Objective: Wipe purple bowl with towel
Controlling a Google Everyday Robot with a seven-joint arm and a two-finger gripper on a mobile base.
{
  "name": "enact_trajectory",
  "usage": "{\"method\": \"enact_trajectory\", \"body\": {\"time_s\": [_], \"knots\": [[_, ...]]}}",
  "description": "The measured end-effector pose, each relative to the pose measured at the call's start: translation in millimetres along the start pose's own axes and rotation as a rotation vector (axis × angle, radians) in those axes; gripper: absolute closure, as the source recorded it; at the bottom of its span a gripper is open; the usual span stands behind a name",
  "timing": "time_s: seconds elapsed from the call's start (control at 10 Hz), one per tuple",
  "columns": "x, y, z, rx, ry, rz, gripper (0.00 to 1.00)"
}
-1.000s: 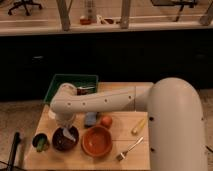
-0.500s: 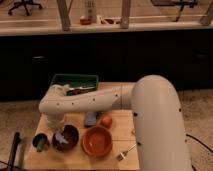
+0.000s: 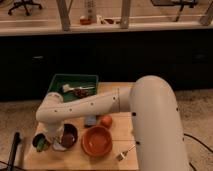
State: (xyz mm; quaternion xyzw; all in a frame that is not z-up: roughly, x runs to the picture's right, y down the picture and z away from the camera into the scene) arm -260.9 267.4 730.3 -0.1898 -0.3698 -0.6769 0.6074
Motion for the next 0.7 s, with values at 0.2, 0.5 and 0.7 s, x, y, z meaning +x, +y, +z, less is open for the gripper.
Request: {"method": "enact_trajectory", "body": {"time_s": [0.2, 0.5, 0.7], "knots": [[-7, 10, -3, 0.000, 0.007, 0.037, 1.00], [-23, 56, -17, -0.014, 0.022, 0.109, 1.00], [-28, 79, -25, -0.029, 0.040, 0.153, 1.00]]}}
